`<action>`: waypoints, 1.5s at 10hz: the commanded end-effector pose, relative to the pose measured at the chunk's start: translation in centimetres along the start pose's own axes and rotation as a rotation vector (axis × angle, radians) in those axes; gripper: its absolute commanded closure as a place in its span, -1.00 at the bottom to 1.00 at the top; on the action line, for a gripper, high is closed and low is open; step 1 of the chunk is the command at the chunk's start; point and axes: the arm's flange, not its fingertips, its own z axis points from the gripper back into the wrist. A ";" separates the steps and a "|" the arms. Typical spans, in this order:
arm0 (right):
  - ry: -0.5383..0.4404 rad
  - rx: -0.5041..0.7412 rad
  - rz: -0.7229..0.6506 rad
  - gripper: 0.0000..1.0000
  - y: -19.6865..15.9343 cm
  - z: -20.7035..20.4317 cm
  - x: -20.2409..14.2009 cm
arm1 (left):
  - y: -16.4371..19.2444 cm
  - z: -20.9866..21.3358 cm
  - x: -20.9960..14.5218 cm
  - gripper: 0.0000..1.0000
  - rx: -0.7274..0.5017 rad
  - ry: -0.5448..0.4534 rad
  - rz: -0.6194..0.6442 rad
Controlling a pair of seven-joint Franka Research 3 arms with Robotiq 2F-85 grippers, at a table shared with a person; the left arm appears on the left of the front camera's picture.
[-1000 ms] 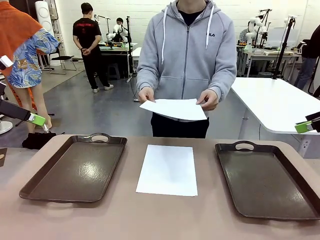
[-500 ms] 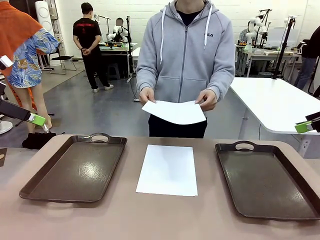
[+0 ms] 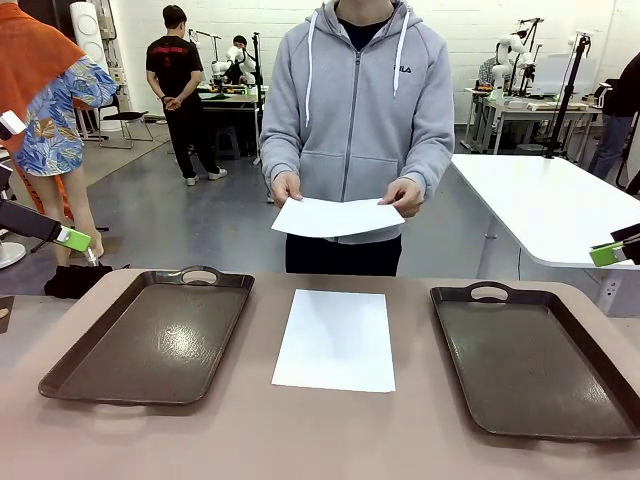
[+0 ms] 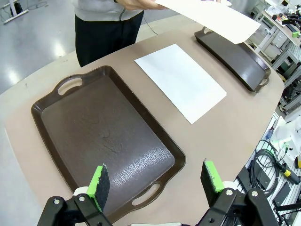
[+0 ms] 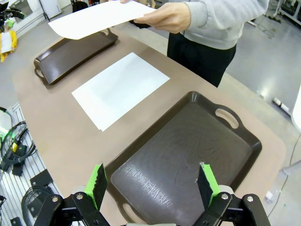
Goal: Sort the A4 documents.
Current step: Receive the A4 Paper.
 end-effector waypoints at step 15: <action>-0.006 0.017 0.002 -1.00 -0.1 -0.3 -0.1 | 0.0 0.1 0.0 -1.00 -0.010 -0.010 -0.002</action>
